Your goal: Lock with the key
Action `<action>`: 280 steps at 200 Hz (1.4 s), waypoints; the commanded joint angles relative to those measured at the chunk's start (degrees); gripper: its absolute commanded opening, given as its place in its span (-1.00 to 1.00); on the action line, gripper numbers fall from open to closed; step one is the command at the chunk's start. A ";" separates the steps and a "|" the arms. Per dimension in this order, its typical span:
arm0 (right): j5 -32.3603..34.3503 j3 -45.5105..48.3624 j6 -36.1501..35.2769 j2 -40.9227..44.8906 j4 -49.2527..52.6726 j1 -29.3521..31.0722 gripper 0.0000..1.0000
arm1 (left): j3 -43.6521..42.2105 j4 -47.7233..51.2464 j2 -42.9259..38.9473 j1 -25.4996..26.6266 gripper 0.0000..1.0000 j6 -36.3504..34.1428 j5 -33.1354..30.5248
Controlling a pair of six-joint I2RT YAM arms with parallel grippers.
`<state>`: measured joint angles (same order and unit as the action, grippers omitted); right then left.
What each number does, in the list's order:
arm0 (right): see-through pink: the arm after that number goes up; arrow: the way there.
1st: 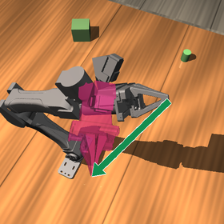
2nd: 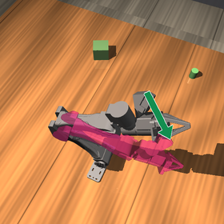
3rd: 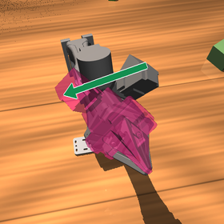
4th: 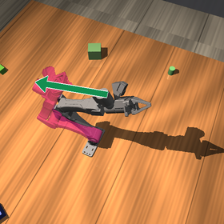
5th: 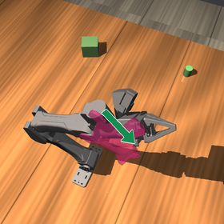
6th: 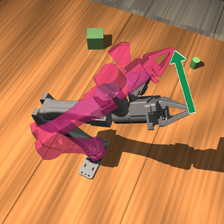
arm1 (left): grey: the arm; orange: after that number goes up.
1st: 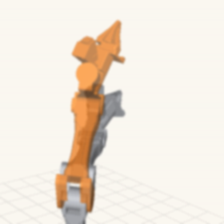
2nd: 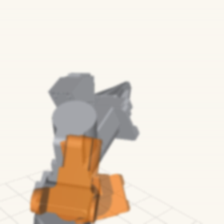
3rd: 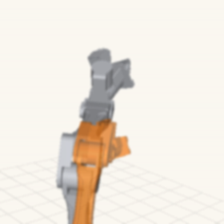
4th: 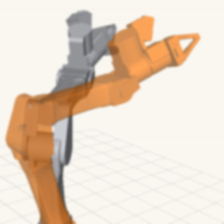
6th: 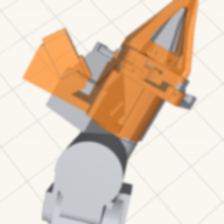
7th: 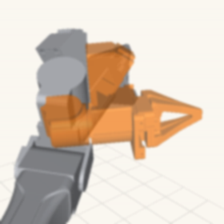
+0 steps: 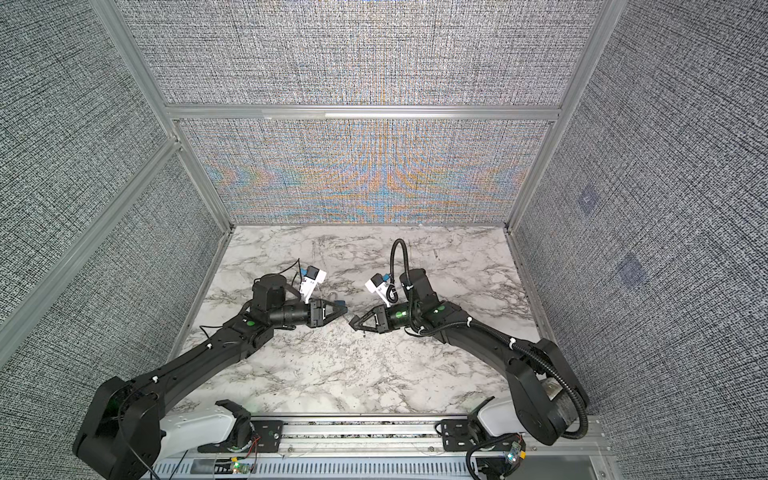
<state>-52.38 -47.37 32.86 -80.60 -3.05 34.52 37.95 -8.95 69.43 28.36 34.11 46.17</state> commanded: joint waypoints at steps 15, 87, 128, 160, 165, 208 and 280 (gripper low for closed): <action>-1.25 -0.40 -0.28 0.24 -0.84 -0.03 -1.00 | -0.08 -3.06 0.60 0.01 -0.41 0.17 2.51; -1.26 -0.96 -0.01 0.01 -0.97 -0.04 -1.00 | -1.15 -4.58 1.31 -0.06 -0.51 0.87 3.80; -1.38 -1.13 0.18 0.18 -0.91 0.02 -1.00 | -1.23 -4.93 1.49 -0.01 -0.65 0.96 3.83; -1.54 -1.09 0.38 0.23 -1.08 0.02 -1.00 | -1.24 -5.01 1.93 -0.03 -0.88 1.04 4.18; -1.52 -1.07 0.40 0.26 -1.04 0.06 -1.00 | -1.31 -5.02 1.92 -0.03 -0.91 1.03 4.25; -1.76 -1.22 0.54 0.27 -1.26 -0.01 -1.00 | -1.36 -4.90 2.19 -0.05 -1.00 1.07 4.45; -2.38 -1.28 0.89 0.34 -2.05 -0.06 -1.00 | -1.40 -3.66 1.47 0.04 -1.00 1.01 4.26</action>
<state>-52.95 -48.03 32.49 -80.58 -1.96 34.35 36.62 -13.56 71.50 28.34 36.47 50.87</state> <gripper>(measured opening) 0.095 0.080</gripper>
